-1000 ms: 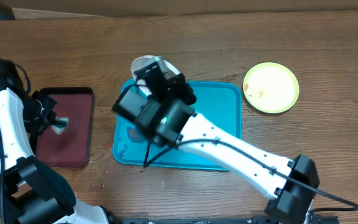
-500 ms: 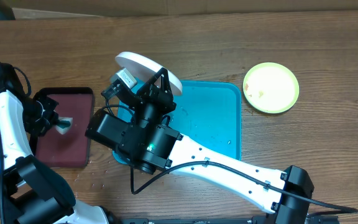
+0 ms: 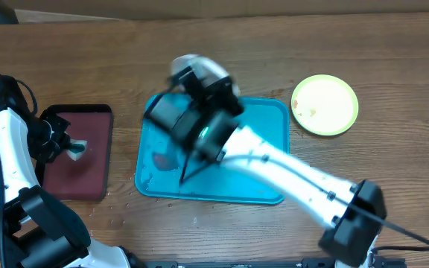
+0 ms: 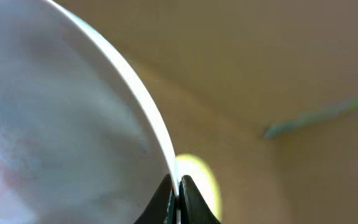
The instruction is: Clean dirty plates on tray and stack at the side
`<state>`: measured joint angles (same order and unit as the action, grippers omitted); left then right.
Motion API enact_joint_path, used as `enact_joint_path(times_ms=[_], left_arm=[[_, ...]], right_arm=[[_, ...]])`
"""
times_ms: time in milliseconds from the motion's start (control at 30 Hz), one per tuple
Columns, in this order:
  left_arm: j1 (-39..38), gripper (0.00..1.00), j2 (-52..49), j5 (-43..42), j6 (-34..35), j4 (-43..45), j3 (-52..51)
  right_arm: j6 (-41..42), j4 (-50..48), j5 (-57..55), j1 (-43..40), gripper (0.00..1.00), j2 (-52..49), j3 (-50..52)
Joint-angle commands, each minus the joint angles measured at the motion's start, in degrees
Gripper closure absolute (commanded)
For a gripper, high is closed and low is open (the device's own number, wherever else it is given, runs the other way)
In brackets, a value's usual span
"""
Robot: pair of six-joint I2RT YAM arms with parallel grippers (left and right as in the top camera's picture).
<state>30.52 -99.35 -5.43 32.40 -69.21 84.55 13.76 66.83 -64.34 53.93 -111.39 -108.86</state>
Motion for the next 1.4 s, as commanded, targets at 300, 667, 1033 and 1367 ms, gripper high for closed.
enact_joint_path(times_ms=[300, 667, 1033, 1367], left_arm=[[0.2, 0.96, 0.0, -1.7, -1.6, 0.1, -0.1], [0.2, 0.96, 0.0, -1.7, -1.6, 0.7, -0.1], [0.2, 0.96, 0.0, -1.7, -1.6, 0.7, -0.1], [0.2, 0.96, 0.0, -1.6, -2.9, 8.6, -4.2]], right_arm=[[10.6, 3.7, 73.4, -49.2, 0.96, 0.8, 0.2], [5.3, -2.3, 73.5, -67.1, 0.96, 0.8, 19.1], [7.6, -6.6, 78.6, -66.7, 0.22, 0.8, 24.2], [3.7, -6.3, 93.6, -56.5, 0.01, 0.8, 24.3]])
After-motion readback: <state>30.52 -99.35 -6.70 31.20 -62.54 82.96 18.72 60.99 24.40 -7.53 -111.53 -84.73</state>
